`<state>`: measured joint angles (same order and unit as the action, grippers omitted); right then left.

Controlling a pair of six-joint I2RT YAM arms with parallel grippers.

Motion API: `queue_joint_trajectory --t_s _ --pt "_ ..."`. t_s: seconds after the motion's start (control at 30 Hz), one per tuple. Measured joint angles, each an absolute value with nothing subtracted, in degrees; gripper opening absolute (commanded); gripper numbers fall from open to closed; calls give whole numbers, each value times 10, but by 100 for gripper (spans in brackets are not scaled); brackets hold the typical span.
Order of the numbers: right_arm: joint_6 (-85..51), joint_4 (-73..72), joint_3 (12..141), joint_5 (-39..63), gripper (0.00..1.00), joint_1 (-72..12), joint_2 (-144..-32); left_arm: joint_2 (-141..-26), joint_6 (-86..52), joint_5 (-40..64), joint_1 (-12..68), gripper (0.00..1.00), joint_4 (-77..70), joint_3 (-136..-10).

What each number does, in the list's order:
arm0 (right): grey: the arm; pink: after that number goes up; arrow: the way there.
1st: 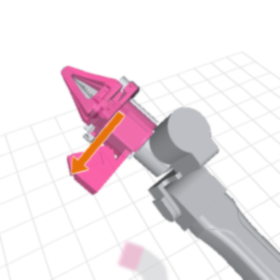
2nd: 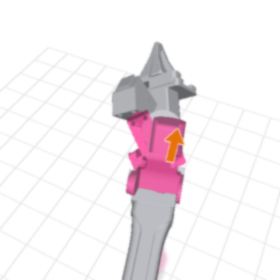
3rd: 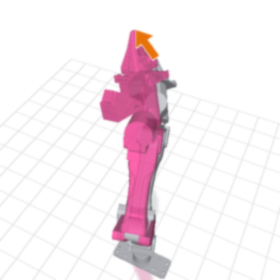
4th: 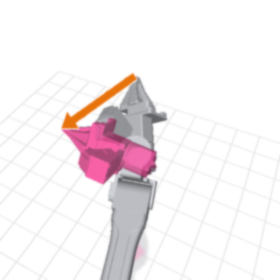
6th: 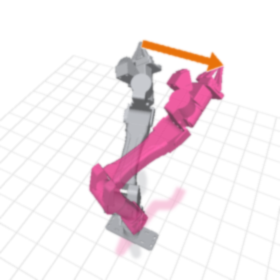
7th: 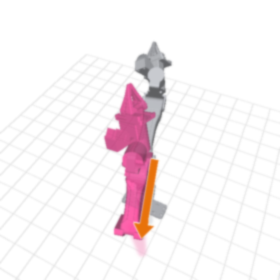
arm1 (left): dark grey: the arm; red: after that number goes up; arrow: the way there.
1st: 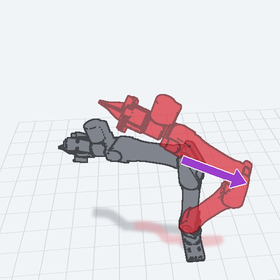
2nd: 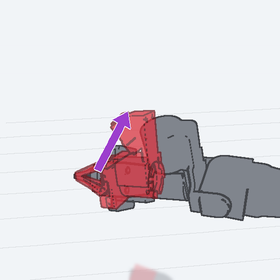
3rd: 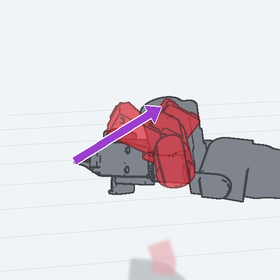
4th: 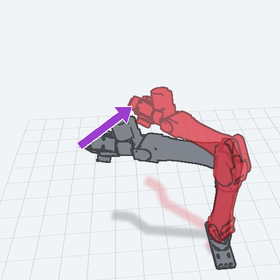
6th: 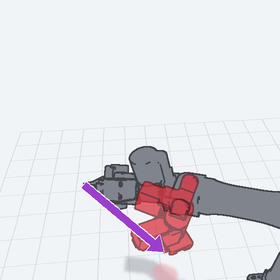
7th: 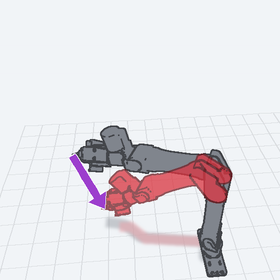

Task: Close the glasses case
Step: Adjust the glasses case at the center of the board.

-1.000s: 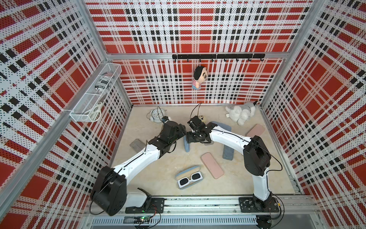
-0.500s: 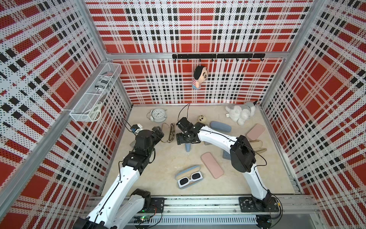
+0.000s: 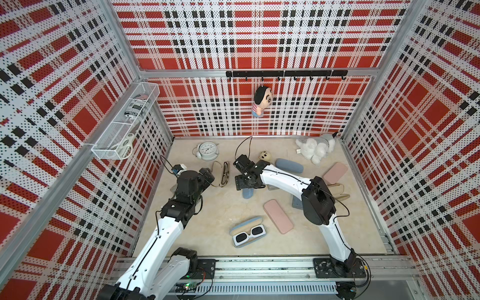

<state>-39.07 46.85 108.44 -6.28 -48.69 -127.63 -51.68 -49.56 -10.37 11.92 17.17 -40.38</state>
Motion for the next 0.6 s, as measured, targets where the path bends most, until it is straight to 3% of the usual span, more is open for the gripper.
queue_joint_trajectory --t_s 0.43,0.6 --pt "-393 463 1051 -73 81 -477 -1279 -573 -476 -83 108 93 165 -401" --pt "-352 428 1048 -45 75 -475 -1270 -614 -463 -45 70 93 149 -401"
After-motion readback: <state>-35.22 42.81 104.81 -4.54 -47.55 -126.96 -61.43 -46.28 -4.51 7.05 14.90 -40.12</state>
